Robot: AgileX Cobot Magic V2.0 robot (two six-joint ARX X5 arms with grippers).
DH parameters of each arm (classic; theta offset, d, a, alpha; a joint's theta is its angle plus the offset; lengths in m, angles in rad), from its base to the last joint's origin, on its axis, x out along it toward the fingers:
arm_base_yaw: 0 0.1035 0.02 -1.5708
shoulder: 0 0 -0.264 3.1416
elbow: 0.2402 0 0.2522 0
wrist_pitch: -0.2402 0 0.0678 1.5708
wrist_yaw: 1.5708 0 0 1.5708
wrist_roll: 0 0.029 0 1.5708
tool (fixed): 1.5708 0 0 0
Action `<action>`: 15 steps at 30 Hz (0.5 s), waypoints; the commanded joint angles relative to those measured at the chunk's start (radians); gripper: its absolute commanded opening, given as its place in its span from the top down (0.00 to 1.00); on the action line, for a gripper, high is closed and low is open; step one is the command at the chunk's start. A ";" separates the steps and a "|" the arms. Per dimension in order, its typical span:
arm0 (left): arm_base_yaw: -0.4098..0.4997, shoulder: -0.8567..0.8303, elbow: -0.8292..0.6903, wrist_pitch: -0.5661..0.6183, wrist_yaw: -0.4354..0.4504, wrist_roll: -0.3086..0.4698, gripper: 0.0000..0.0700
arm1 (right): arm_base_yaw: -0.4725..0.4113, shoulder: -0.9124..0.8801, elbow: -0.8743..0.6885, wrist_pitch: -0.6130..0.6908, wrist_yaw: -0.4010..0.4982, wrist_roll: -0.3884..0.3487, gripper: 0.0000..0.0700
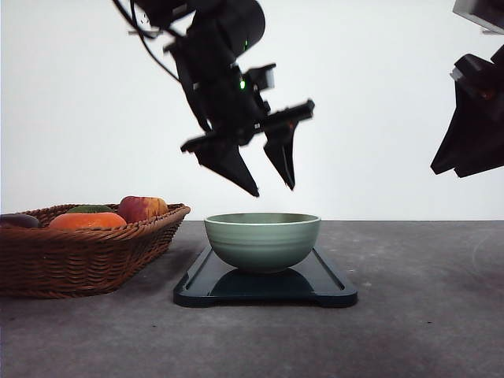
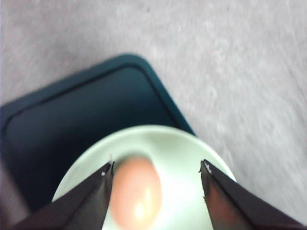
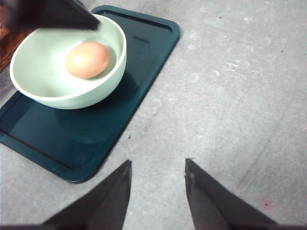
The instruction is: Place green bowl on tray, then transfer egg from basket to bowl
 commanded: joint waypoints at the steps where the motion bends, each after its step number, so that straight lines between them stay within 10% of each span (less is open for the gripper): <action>1: 0.005 0.001 0.031 -0.062 0.002 -0.007 0.50 | 0.003 0.006 0.001 0.010 0.000 0.009 0.70; 15: 0.020 -0.234 -0.165 -0.126 0.001 0.005 0.50 | 0.003 0.006 0.001 0.010 0.000 0.009 0.70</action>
